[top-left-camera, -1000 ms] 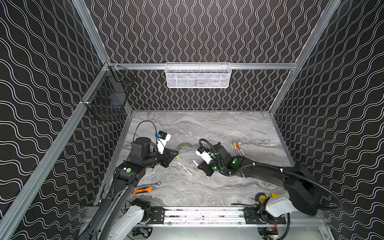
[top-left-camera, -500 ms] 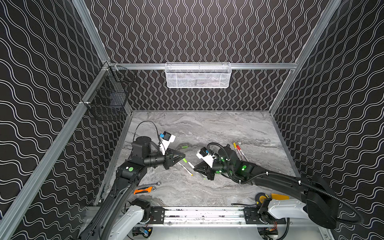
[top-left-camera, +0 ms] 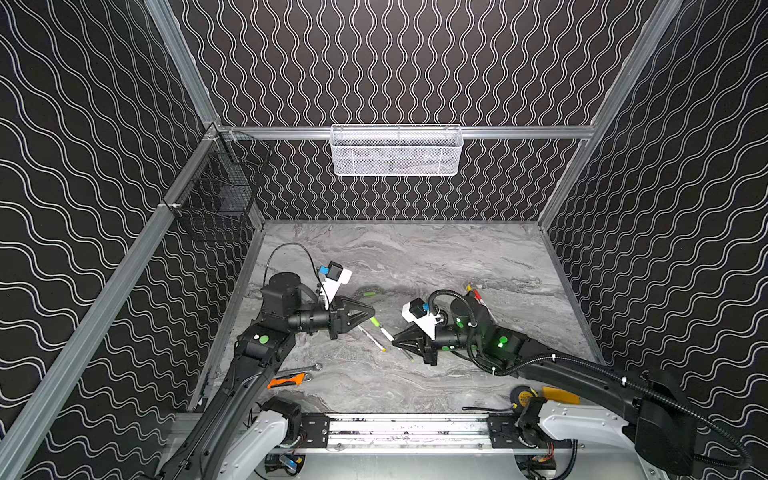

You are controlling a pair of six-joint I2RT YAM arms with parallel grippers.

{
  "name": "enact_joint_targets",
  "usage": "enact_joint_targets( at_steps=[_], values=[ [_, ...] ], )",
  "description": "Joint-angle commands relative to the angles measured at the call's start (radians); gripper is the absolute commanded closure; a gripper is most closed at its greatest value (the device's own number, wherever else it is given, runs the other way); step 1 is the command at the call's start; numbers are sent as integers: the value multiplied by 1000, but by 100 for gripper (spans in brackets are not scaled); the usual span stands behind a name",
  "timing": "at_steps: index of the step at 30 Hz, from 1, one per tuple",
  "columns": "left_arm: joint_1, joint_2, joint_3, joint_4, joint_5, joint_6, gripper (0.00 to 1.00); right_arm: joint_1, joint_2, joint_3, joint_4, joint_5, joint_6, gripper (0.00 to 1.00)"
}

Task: Insert the pens into the pen caps
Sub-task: 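Lift the white pen upright toward the left gripper holding the green cap, then push the pen tip up into the green cap held by the left gripper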

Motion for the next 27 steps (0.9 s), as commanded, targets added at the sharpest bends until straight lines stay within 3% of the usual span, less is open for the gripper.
enact_joint_targets(
  at_steps=[1,27],
  values=[
    [2,5,1,52,33,-15,100,2,-11,8,4,-22,-25,92],
    [1,10,-19,76,50,-29,100,2,9,78,-5,-40,-50,93]
  ],
)
